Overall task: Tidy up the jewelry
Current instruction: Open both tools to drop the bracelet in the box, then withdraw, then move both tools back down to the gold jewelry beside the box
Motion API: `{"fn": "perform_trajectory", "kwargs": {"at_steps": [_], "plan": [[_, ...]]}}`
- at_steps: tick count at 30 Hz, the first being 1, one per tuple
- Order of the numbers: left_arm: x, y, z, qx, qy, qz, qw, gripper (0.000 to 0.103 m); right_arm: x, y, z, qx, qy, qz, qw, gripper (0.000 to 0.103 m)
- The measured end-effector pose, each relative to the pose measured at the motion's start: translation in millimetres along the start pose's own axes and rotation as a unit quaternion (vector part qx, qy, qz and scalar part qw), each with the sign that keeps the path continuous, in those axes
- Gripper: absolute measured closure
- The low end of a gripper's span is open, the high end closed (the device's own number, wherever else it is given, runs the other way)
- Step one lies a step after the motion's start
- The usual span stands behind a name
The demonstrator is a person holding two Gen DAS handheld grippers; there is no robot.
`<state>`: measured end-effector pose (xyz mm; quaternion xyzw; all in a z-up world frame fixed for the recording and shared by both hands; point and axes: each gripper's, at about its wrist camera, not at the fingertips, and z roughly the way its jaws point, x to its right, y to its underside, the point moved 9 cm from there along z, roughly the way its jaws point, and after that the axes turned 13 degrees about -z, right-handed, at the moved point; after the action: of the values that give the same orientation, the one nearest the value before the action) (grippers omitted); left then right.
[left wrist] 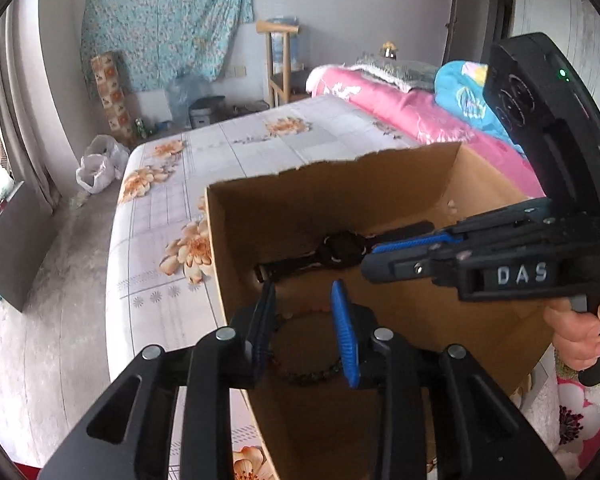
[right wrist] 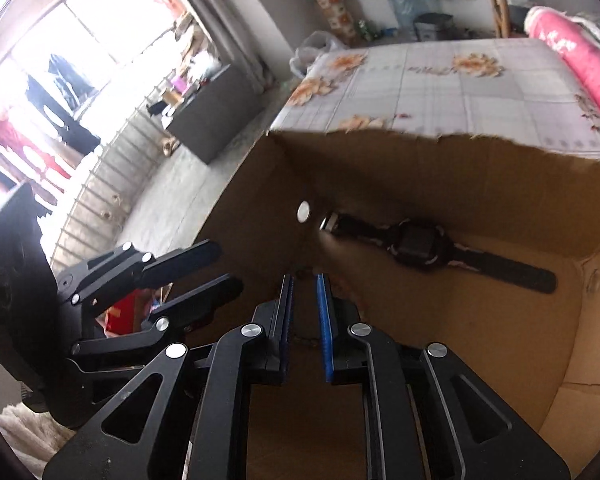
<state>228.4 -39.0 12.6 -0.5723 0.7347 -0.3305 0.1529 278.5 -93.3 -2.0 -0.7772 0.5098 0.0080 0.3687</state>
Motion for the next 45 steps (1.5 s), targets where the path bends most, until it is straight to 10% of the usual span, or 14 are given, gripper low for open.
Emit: {"fn": "perform_trajectory", "kwargs": {"at_steps": [11, 19, 38, 45], "plan": [[-0.4, 21.3, -78.4, 0.09, 0.039, -0.022, 0.995, 0.057, -15.2, 47.8, -103.3, 0.109, -0.045, 0.01, 0.993, 0.082], [34.6, 86.8, -101.0, 0.076, 0.126, -0.022, 0.9889, 0.054, -19.9, 131.2, -97.1, 0.055, -0.026, 0.041, 0.997, 0.076], [42.1, 97.8, -34.6, 0.025, 0.04, -0.046, 0.9978, 0.054, 35.0, 136.1, -114.1, 0.123, 0.018, 0.142, 0.982, 0.075], [51.1, 118.7, -36.5, -0.011, 0.005, -0.01, 0.9999, 0.047, 11.8, 187.7, -122.3, 0.065, 0.122, 0.111, 0.984, 0.072]]}}
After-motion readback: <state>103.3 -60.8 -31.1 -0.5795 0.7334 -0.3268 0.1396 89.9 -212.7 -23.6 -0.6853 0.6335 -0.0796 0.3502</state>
